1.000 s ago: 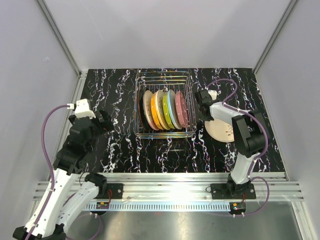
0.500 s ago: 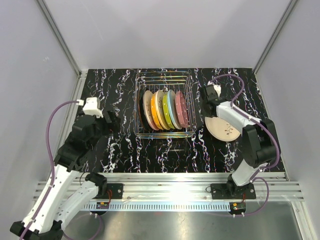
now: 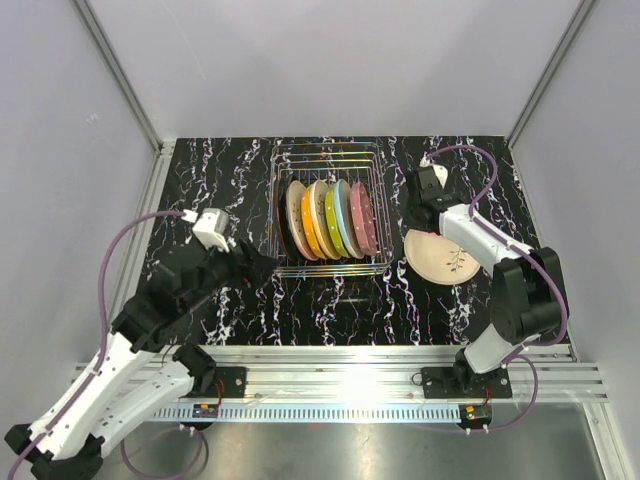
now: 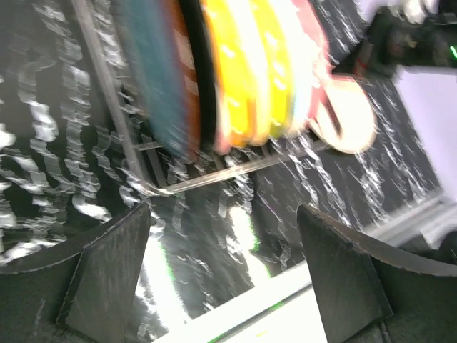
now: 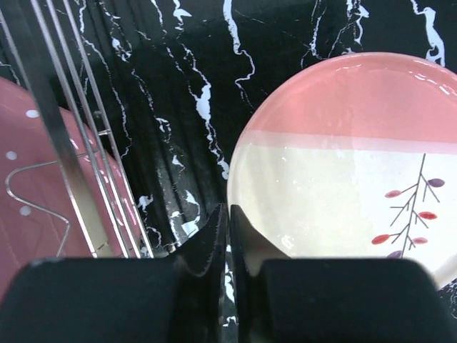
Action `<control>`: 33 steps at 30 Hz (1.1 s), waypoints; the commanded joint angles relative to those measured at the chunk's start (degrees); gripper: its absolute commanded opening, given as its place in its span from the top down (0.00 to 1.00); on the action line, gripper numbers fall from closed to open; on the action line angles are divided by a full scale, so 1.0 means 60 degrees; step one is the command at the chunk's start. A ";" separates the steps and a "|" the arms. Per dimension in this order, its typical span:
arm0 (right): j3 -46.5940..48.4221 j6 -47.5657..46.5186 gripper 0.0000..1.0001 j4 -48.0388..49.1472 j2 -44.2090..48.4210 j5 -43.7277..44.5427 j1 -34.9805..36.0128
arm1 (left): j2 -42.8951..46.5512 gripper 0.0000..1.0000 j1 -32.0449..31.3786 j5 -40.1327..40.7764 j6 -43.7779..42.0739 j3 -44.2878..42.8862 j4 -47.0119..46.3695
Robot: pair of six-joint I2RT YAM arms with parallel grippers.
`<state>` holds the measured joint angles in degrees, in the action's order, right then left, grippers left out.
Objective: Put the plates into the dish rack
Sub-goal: Move the dish rack
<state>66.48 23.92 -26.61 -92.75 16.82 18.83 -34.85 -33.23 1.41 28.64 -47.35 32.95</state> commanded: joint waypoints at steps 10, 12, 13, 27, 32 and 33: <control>-0.1002 0.0495 0.48 0.0700 0.0138 -0.0692 -0.0253 | -0.2816 0.11 -0.5928 0.3587 0.1496 0.0393 -0.1579; -0.0783 0.0466 0.47 0.0496 -0.0213 -0.0883 -0.0253 | -0.3809 0.10 -0.6077 0.3749 0.1423 0.0261 -0.2150; -0.0680 0.0466 0.46 0.0437 -0.0273 -0.0942 -0.0253 | -0.4106 0.10 -0.6077 0.3764 0.1248 0.0231 -0.2340; -0.0503 0.0554 0.42 0.0553 -0.0202 -0.1104 0.0391 | -0.5546 0.09 -0.6092 0.4994 0.1261 -0.0165 -0.2782; -0.0357 0.0554 0.41 0.0582 -0.0230 -0.1045 0.0991 | -0.4784 0.08 -0.6092 0.5389 0.1481 0.0113 -0.2416; -0.0328 0.0539 0.41 0.0612 -0.0216 -0.1045 0.1080 | -0.4681 0.08 -0.6106 0.5419 0.1495 0.0143 -0.2372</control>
<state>61.89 25.89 -25.34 -95.79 12.88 21.04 -66.89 -69.63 29.50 36.10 -46.46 19.70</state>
